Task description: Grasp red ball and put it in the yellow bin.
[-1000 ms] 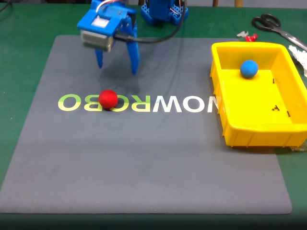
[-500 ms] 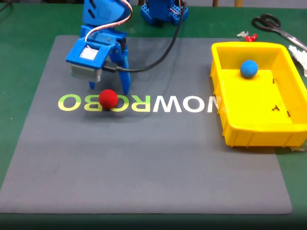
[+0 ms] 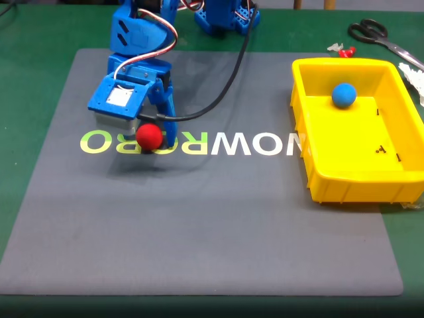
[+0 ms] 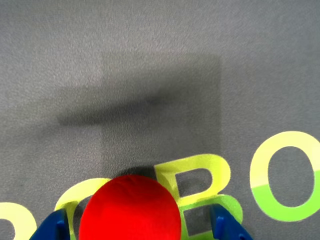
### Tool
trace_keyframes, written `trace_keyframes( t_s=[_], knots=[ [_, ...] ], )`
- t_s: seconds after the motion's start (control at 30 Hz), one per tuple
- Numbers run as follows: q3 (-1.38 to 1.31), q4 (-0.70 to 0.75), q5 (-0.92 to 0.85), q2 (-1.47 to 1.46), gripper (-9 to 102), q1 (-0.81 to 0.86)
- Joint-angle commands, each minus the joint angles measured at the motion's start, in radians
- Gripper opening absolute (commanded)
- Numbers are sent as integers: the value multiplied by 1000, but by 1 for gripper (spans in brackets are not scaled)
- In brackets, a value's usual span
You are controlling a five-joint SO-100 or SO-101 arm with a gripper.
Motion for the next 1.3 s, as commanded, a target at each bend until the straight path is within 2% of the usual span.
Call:
trace_keyframes(
  t_s=[0.0, 0.23, 0.37, 0.5, 0.93, 1.27],
  knots=[
    [-80, -15, 5, 5, 32, -8],
    [-94, -15, 12, -11, 24, -26],
    [-95, -18, 14, -18, 15, -34],
    [-95, -21, 15, -26, 0, -40],
    [-98, -25, 17, -14, 0, -40],
    [-92, 20, 54, 176, 0, -74]
  ],
)
